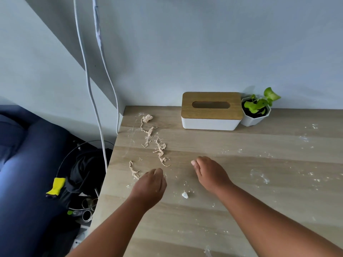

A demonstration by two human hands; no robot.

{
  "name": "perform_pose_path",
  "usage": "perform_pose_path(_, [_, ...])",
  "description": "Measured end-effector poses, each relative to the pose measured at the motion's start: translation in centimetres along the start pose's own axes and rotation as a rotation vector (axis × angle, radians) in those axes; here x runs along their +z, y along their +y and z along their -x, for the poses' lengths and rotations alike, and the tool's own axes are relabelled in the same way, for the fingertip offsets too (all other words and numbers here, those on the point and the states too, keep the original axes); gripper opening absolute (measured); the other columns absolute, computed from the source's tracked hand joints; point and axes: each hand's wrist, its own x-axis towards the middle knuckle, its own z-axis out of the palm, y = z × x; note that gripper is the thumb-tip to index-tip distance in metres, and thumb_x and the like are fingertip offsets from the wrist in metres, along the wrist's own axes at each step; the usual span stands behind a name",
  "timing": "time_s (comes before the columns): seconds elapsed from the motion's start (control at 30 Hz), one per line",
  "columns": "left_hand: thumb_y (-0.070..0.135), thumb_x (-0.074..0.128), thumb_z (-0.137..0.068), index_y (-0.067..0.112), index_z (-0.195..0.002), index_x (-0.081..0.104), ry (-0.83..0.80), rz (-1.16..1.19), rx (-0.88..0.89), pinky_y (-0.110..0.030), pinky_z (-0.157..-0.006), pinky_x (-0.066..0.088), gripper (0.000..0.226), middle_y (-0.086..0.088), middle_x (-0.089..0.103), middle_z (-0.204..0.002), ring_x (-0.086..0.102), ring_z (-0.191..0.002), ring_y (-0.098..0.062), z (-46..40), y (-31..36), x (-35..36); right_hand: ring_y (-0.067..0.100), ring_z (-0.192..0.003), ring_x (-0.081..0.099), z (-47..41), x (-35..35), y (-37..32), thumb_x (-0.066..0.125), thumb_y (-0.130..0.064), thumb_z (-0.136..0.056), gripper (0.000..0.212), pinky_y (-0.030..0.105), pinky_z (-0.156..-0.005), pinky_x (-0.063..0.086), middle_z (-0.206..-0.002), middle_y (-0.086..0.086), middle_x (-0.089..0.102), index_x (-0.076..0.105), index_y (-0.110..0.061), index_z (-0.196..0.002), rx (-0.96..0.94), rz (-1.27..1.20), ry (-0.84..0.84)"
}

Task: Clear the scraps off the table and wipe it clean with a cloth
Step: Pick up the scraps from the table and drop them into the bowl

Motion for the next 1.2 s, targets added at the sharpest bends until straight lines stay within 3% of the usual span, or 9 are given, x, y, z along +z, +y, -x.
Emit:
perform_pose_path(0.1, [0.026,0.046,-0.103,0.018,-0.081,0.037,0.011,0.021,-0.024,-0.046,-0.057,0.039,0.025,-0.006,0.049,-0.071,0.05,-0.064,-0.034,0.6,-0.9,0.0,0.028,-0.082,0.059,0.8,0.6,-0.2,0.04,-0.017,-0.105,0.016,0.036,-0.07,0.049,-0.098,0.001,0.057,0.056,-0.017,-0.104,0.027,-0.023,-0.046])
perform_pose_path(0.2, [0.022,0.046,-0.103,0.019,-0.081,0.034,-0.001,0.054,-0.05,-0.046,-0.056,0.042,0.025,-0.002,0.043,-0.068,0.05,-0.061,-0.031,0.9,-2.5,0.2,0.024,-0.095,0.061,2.0,1.0,-0.6,0.044,0.004,-0.093,0.043,0.034,-0.078,0.051,-0.119,0.002,0.058,0.057,-0.016,-0.129,0.053,-0.03,-0.118])
perform_pose_path(0.33, [0.016,0.045,-0.1,0.023,-0.095,0.044,-0.045,0.096,-0.109,-0.033,-0.063,0.041,0.009,0.005,0.05,-0.079,0.052,-0.064,-0.015,1.6,-5.1,-0.2,0.02,-0.111,0.059,3.6,1.6,-1.3,0.045,0.011,-0.087,0.055,0.032,-0.09,0.049,-0.129,0.002,0.055,0.056,-0.017,-0.133,0.056,-0.03,-0.139])
perform_pose_path(0.57, [0.017,0.047,-0.102,0.023,-0.126,0.055,-0.072,0.066,-0.196,-0.029,-0.081,0.047,0.026,0.002,0.059,-0.116,0.061,-0.104,-0.023,1.7,-9.5,-1.7,0.02,-0.107,0.059,5.7,2.9,-3.6,0.049,-0.003,-0.092,0.043,0.032,-0.087,0.048,-0.123,0.0,0.057,0.055,-0.023,-0.129,0.119,0.022,-0.111])
perform_pose_path(0.67, [0.021,0.045,-0.104,0.022,-0.115,0.056,-0.003,0.106,-0.233,-0.033,-0.076,0.047,0.016,0.0,0.064,-0.104,0.064,-0.098,-0.028,1.3,-10.8,-2.7,0.023,-0.098,0.063,6.4,3.8,-4.8,0.044,-0.026,-0.102,0.021,0.035,-0.077,0.051,-0.114,-0.003,0.061,0.055,-0.026,-0.119,0.186,0.102,-0.044])
perform_pose_path(0.77, [0.035,0.045,-0.105,0.022,-0.102,0.051,0.038,0.196,-0.233,-0.037,-0.067,0.045,0.015,-0.003,0.065,-0.084,0.065,-0.085,-0.036,0.8,-11.7,-3.6,0.019,-0.094,0.063,7.2,4.9,-5.5,0.04,-0.042,-0.102,0.024,0.034,-0.072,0.052,-0.109,-0.005,0.061,0.054,-0.028,-0.114,0.203,0.14,0.01])
perform_pose_path(0.87, [0.047,0.056,-0.097,0.028,-0.104,0.048,-0.009,0.119,-0.188,-0.035,-0.063,0.046,0.022,0.006,0.059,-0.073,0.065,-0.076,-0.029,0.5,-12.3,-4.0,0.017,-0.098,0.06,7.9,5.8,-5.7,0.047,-0.05,-0.096,0.029,0.033,-0.074,0.053,-0.108,-0.007,0.057,0.052,-0.03,-0.115,0.227,0.141,0.001])
perform_pose_path(1.03, [0.062,0.063,-0.085,0.032,-0.107,0.042,-0.086,-0.004,-0.155,-0.031,-0.066,0.047,0.043,0.008,0.064,-0.095,0.066,-0.085,-0.023,-0.1,-13.1,-2.7,0.017,-0.104,0.059,8.7,7.4,-6.0,0.049,-0.046,-0.097,0.025,0.033,-0.076,0.051,-0.111,-0.007,0.056,0.054,-0.029,-0.114,0.271,0.131,0.033])
perform_pose_path(1.2, [0.044,0.061,-0.091,0.033,-0.101,0.043,-0.114,0.006,-0.145,-0.033,-0.066,0.048,0.023,0.006,0.061,-0.094,0.061,-0.082,-0.024,-0.6,-13.6,-1.4,0.017,-0.106,0.058,8.9,8.3,-6.6,0.039,-0.04,-0.103,0.023,0.035,-0.075,0.052,-0.115,-0.006,0.055,0.052,-0.029,-0.118,0.275,0.183,0.041])
